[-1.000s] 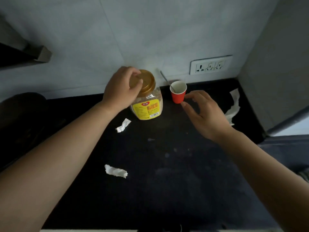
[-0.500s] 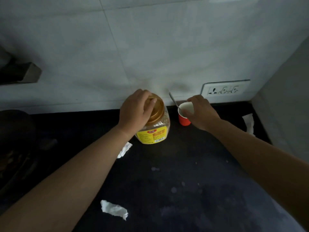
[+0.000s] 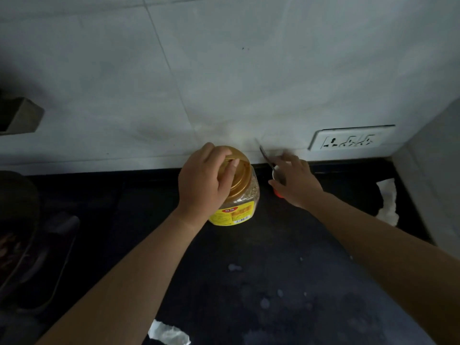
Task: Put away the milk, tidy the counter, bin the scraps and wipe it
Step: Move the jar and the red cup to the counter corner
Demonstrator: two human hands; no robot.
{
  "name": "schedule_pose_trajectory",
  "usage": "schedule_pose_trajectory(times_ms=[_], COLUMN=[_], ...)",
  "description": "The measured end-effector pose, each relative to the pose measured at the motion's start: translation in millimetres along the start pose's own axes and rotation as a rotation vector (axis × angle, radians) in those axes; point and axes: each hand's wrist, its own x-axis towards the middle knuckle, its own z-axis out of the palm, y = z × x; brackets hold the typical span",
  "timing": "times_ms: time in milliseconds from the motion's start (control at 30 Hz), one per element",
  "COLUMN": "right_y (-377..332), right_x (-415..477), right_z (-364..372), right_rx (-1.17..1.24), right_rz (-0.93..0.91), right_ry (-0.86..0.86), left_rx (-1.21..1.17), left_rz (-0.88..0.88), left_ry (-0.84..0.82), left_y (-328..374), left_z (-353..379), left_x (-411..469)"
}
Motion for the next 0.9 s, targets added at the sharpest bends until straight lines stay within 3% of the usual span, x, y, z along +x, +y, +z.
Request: schedule_pose_trajectory(times_ms=[600, 900], right_y=[17.7, 3.5], right_x=[-29.8, -80.8], right_z=[12.7, -37.6], right_rx=[-0.057, -0.029], right_rz=[0.008, -0.04], right_ry=[0.078, 0.215], left_rx=[-0.025, -0.145], left_rz=[-0.008, -0.216], left_ry=[0.011, -0.064], left_y=[0.8, 20.9], left_z=[1.0, -15.4], left_x=[-1.5, -4.7])
